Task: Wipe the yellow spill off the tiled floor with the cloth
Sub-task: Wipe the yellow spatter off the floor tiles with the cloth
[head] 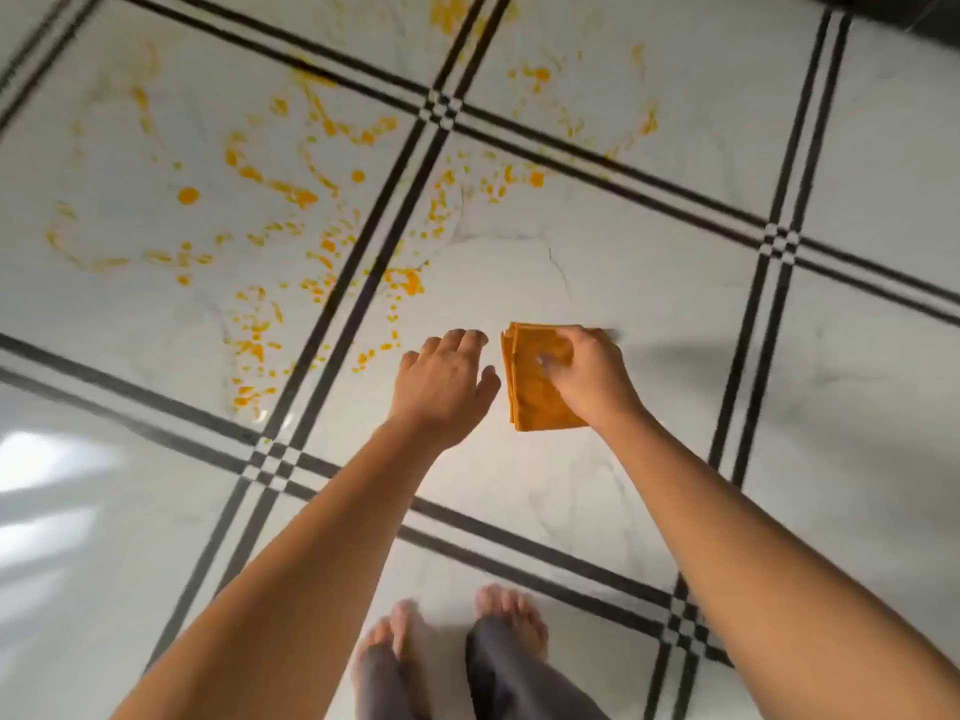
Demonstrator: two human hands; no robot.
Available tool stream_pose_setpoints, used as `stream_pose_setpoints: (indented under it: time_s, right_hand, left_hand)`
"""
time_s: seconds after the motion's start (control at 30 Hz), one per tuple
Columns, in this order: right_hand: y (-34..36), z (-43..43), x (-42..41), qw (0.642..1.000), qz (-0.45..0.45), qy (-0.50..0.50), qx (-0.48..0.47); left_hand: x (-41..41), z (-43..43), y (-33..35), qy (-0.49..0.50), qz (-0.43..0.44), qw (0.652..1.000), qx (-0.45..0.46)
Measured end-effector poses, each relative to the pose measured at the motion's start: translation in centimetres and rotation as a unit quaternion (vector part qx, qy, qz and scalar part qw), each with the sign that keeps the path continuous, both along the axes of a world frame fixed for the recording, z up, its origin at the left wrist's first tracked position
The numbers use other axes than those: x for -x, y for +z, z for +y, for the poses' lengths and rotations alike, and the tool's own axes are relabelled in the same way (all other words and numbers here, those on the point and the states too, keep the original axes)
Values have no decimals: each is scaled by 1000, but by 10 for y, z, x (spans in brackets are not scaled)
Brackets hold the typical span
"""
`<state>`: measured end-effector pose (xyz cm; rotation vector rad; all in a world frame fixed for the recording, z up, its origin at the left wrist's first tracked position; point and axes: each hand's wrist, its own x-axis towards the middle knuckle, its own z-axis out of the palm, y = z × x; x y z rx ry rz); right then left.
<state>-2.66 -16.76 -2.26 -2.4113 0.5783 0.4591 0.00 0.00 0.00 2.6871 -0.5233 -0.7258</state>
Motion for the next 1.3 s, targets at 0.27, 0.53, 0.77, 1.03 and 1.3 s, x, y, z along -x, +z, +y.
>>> stream_pose_setpoints:
  time_s: [0.27, 0.53, 0.77, 1.03, 1.3]
  right_hand:
    - [-163, -8, 24, 983, -58, 85, 152]
    - [-175, 0, 22, 968, -6, 107, 226]
    - [-142, -2, -10, 961, 174, 165, 141]
    - [-162, 28, -71, 892, 17, 355, 278]
    - [-202, 94, -157, 928, -100, 267, 238]
  left_hand:
    - [-20, 1, -170, -99, -49, 994, -20]
    - [-22, 22, -204, -166, -93, 982, -4]
    - [-43, 34, -170, -192, -24, 979, -62]
    - [-55, 76, -190, -2, -112, 994, -18]
    - [-58, 116, -210, 184, -152, 970, -36]
